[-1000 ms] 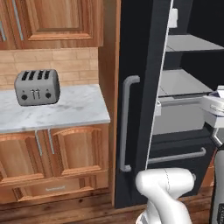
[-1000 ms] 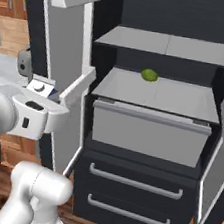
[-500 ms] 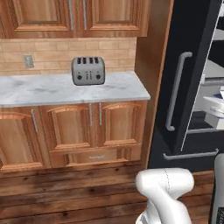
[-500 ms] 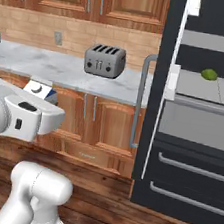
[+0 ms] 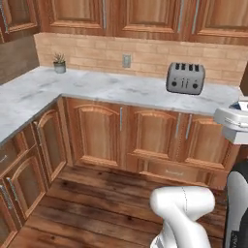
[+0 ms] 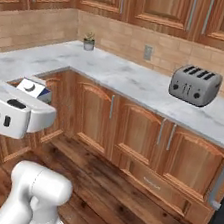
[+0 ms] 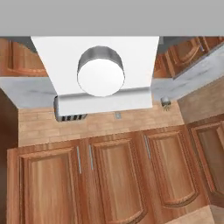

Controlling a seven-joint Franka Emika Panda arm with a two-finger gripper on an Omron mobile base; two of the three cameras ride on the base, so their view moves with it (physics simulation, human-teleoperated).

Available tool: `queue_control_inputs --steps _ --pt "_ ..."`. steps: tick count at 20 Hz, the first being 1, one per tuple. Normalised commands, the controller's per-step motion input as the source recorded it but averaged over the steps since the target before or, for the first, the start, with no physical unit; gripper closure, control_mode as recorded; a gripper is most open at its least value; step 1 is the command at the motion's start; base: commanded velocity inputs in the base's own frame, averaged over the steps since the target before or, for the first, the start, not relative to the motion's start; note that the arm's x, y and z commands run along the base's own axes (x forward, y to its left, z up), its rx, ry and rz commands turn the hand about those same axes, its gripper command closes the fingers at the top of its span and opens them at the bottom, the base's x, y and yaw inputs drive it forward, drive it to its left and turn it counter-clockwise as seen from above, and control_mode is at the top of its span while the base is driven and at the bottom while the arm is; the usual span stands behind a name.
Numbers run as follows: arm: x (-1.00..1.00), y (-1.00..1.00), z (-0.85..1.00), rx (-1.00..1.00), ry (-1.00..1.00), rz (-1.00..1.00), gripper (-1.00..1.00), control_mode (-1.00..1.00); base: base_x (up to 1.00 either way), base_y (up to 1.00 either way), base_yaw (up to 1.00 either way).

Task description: Take out the milk from the fridge and place it on the tray on the counter. Then take the sugar cube near the tray and place it in the tray.

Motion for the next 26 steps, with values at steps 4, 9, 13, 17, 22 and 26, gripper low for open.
queue_control_inputs --steps 4,9,13,17,22,26 --pt "0.0 0.0 0.0 0.0 0.0 0.0 1.0 1.0 0.03 0.22 0.92" --pt "0.0 0.0 0.0 0.0 0.0 0.0 1.0 1.0 0.0 0.0 1.0" --pt "0.0 0.0 0.0 0.0 0.0 0.0 1.0 1.0 0.34 0.0 0.87" --pt "0.0 0.0 0.0 0.0 0.0 0.0 1.0 1.0 0.89 -0.05 0.51" --pt "0.0 0.0 0.0 0.0 0.0 0.0 1.0 1.0 1.0 0.05 0.35" --pt "0.0 0.0 0.0 0.0 0.0 0.0 1.0 1.0 1.0 0.05 0.32"
